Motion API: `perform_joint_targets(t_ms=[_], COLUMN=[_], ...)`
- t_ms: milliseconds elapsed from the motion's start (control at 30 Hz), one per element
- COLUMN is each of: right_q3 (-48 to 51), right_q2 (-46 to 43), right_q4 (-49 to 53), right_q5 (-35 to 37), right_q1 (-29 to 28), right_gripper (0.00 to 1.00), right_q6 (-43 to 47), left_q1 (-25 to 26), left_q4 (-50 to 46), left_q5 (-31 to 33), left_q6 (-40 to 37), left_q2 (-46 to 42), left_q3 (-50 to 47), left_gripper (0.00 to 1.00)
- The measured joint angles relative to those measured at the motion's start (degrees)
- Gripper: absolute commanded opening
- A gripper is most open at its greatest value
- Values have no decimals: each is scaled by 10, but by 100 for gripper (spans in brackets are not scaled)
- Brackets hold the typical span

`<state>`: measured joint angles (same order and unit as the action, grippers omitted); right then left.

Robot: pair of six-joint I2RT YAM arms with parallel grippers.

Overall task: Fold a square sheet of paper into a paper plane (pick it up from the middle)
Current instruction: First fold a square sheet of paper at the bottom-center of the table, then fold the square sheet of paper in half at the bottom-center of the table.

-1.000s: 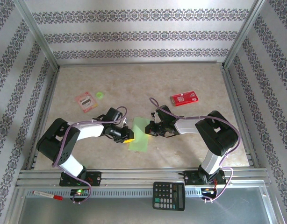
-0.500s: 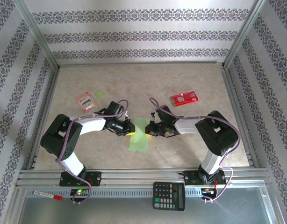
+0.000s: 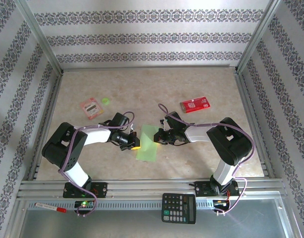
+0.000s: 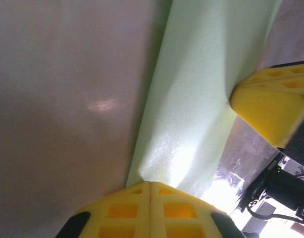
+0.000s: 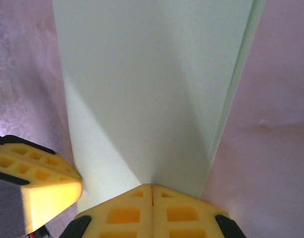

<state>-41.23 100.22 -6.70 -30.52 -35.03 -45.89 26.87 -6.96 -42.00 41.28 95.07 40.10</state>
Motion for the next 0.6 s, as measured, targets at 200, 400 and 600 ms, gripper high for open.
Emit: perform_joint_targets(t_ms=[200, 400, 600], right_q3=[0, 0, 0], right_q2=[0, -1, -8], right_q4=[0, 0, 4], right_q5=[0, 0, 5], right_q1=[0, 0, 0], right_gripper=[0, 0, 10], right_q6=[2, 2, 8], left_q1=[-1, -8, -11], left_q4=[4, 23, 33], left_q5=[-3, -15, -18], left_q6=[-8, -15, -23], left_q2=[2, 2, 0], left_q3=[-3, -14, -21], left_gripper=[0, 0, 0])
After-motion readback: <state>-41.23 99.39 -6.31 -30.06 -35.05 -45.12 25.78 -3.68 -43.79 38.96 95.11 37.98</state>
